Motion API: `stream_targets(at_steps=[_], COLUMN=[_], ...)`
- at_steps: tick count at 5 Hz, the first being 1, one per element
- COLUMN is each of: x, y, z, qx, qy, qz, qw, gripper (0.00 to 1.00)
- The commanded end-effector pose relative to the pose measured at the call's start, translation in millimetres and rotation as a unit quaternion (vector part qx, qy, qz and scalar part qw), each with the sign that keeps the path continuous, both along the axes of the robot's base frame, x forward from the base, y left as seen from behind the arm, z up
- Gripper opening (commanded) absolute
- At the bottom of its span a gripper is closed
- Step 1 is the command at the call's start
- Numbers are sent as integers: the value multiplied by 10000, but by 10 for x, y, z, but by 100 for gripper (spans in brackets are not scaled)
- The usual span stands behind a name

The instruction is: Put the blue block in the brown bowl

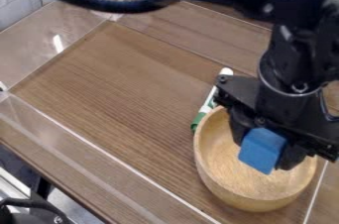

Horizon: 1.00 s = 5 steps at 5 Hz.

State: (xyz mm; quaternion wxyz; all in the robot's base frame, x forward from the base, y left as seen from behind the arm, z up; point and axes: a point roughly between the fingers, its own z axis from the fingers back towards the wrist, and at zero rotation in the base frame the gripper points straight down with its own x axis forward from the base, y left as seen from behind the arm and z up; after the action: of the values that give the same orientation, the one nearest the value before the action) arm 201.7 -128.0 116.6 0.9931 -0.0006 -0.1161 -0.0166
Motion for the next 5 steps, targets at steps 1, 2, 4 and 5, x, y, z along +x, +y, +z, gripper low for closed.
stream_targets(at_steps=[1,2,4,5], x=[23,31,75,90], y=[-13,19,139,193], z=[40,26,19,21], qx=[-112,-118,-61,-63], qy=[-92,-54,59,118], qz=[-9,24,82,129], qw=[9999,9999,9999,9998], gripper=[100,100,100,100])
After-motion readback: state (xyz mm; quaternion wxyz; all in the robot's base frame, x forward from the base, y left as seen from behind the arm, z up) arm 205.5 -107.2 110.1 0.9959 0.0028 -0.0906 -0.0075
